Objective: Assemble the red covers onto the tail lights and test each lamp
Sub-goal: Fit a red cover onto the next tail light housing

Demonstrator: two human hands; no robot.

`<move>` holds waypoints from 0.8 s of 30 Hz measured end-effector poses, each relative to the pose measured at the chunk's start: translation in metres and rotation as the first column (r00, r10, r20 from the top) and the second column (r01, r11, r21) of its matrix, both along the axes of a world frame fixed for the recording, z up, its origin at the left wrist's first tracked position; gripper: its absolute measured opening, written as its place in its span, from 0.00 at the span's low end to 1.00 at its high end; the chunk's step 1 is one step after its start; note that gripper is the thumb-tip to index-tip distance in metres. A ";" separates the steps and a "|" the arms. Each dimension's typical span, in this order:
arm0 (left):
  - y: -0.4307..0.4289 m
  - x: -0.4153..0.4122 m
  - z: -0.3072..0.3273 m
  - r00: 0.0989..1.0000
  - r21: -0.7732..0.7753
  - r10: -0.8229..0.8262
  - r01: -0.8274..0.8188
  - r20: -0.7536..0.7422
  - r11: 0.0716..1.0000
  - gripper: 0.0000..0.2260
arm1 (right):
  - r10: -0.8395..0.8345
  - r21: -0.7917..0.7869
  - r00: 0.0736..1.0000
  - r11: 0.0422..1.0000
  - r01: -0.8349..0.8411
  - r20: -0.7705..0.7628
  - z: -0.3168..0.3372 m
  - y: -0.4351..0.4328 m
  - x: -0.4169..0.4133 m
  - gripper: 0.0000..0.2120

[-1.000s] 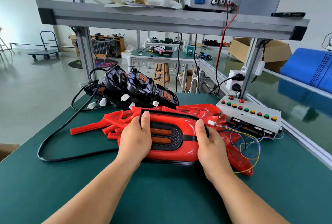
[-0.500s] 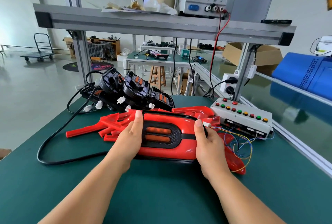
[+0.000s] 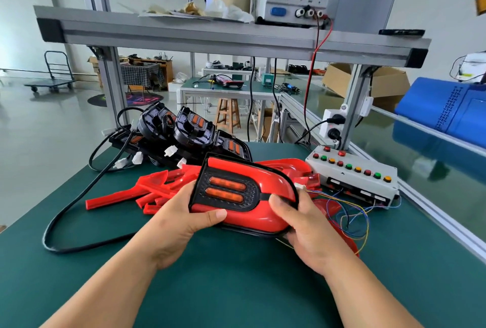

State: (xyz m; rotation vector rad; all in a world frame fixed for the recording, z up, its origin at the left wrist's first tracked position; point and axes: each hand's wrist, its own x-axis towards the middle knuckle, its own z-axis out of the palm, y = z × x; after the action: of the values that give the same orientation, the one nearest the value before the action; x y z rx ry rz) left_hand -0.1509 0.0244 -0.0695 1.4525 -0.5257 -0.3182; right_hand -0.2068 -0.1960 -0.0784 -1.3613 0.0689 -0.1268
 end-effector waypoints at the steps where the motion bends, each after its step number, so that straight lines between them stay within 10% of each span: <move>1: 0.002 0.001 0.000 1.000 -0.020 -0.021 0.021 -0.003 1.000 0.24 | 0.062 0.027 0.998 0.998 -0.062 0.004 -0.002 -0.002 0.000 0.37; 24: 0.015 0.007 0.003 0.980 0.112 -0.139 0.123 0.146 0.986 0.21 | 0.137 0.069 0.991 0.988 -0.136 -0.005 -0.005 -0.010 -0.002 0.36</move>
State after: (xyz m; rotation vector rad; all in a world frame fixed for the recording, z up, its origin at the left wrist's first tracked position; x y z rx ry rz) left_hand -0.1434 0.0397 -0.0668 1.5529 -0.7407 -0.3436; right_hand -0.2093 -0.2058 -0.0832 -1.2939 -0.0114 -0.0026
